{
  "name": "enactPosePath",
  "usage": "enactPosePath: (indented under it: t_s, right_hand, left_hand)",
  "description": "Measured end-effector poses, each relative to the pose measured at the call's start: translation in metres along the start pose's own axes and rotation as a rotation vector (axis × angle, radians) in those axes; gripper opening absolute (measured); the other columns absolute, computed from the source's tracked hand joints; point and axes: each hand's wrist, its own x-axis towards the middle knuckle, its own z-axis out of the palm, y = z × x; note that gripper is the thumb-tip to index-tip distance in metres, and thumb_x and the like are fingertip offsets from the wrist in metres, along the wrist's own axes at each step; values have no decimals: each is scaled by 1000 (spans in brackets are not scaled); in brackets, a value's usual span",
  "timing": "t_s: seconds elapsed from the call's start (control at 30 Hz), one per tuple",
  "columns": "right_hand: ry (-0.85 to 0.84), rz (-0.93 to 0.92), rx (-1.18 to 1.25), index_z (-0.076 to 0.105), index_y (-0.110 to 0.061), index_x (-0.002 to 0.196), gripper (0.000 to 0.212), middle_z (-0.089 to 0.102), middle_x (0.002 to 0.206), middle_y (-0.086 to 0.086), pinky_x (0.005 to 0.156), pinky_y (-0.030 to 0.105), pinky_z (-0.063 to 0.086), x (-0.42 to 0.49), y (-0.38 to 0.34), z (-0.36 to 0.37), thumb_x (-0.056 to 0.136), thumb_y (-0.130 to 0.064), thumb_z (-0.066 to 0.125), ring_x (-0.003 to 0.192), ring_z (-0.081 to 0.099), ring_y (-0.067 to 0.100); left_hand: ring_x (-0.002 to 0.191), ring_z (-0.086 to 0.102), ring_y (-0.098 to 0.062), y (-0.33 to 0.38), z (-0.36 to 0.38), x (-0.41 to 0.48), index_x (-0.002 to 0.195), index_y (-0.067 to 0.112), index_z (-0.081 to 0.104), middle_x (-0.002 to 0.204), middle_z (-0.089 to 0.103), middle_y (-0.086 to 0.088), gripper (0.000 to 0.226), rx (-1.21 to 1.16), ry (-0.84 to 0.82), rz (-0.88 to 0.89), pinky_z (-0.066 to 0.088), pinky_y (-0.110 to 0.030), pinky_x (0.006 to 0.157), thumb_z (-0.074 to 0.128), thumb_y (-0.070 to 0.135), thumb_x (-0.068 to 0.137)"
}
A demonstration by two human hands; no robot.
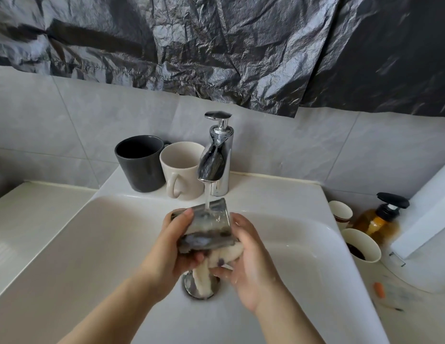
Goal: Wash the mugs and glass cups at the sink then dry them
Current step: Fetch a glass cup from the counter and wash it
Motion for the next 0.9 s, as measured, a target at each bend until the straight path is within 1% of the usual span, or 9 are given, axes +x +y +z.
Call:
enactPosePath:
  t_s: [0.17, 0.23, 0.33, 0.43, 0.53, 0.63, 0.73, 0.83, 0.9]
  right_hand:
    - [202, -152, -148, 61, -18, 76, 22, 64, 83, 14, 59, 27, 42, 4, 3, -7, 86, 0, 54, 70, 57, 23]
    - [168, -150, -43, 59, -18, 62, 27, 62, 66, 5, 63, 30, 41, 3, -1, -10, 86, -6, 56, 63, 57, 20]
    - [225, -302, -8, 54, -12, 61, 25, 58, 49, -4, 60, 27, 42, 4, -4, -12, 84, -10, 64, 53, 53, 14]
    - [212, -444, -44, 54, -22, 80, 26, 65, 71, 10, 64, 24, 49, 3, -3, -12, 77, -2, 72, 64, 60, 15]
    - [140, -644, -458, 55, -30, 93, 39, 63, 88, -4, 72, 9, 45, 2, 1, -12, 76, 3, 69, 76, 60, -4]
    - [130, -829, -844, 57, -38, 102, 35, 53, 112, -20, 89, 7, 38, 6, 9, -12, 72, -21, 59, 104, 52, -7]
    - [50, -861, -960, 39, -50, 122, 53, 36, 128, -27, 100, 10, 33, 9, 12, -13, 70, -37, 44, 118, 38, -13]
    - [34, -794, -885, 52, -53, 116, 52, 52, 104, -39, 87, 3, 36, 9, 12, -13, 73, -23, 52, 102, 49, -13]
    - [131, -622, -802, 60, -50, 97, 48, 64, 81, -25, 77, 11, 47, 13, 16, -15, 74, -9, 57, 81, 60, 1]
  left_hand:
    - [60, 63, -29, 10, -12, 0, 114, 8, 53, 84, 66, -17, 59, 140, -151, -178, 53, -32, 50, 73, 33, 65]
    - [58, 63, -29, 10, -11, 1, 104, 7, 61, 79, 68, -17, 52, 117, -131, -246, 51, -28, 47, 70, 39, 64]
    - [49, 61, -27, 12, -12, 3, 92, 10, 64, 71, 67, -15, 44, 51, -57, -285, 43, -21, 39, 58, 44, 66]
    - [48, 61, -27, 13, -16, 5, 94, 11, 62, 73, 67, -16, 41, 63, -28, -294, 39, -17, 36, 56, 46, 74]
    - [42, 58, -26, 15, -18, 5, 88, 13, 62, 68, 66, -14, 37, 150, -40, -333, 29, -14, 36, 50, 47, 84]
    - [39, 52, -24, 20, -21, 6, 82, 13, 61, 66, 63, -13, 38, 244, -101, -370, 23, -13, 34, 53, 50, 77]
    - [40, 48, -23, 24, -24, 5, 77, 11, 62, 64, 61, -13, 44, 307, -168, -381, 21, -12, 33, 55, 52, 62]
    - [39, 48, -23, 23, -23, 1, 79, 10, 62, 62, 62, -12, 43, 369, -230, -345, 21, -14, 33, 62, 49, 62]
    - [40, 51, -21, 20, -19, -2, 83, 11, 62, 61, 61, -10, 38, 362, -215, -269, 28, -16, 34, 64, 45, 67]
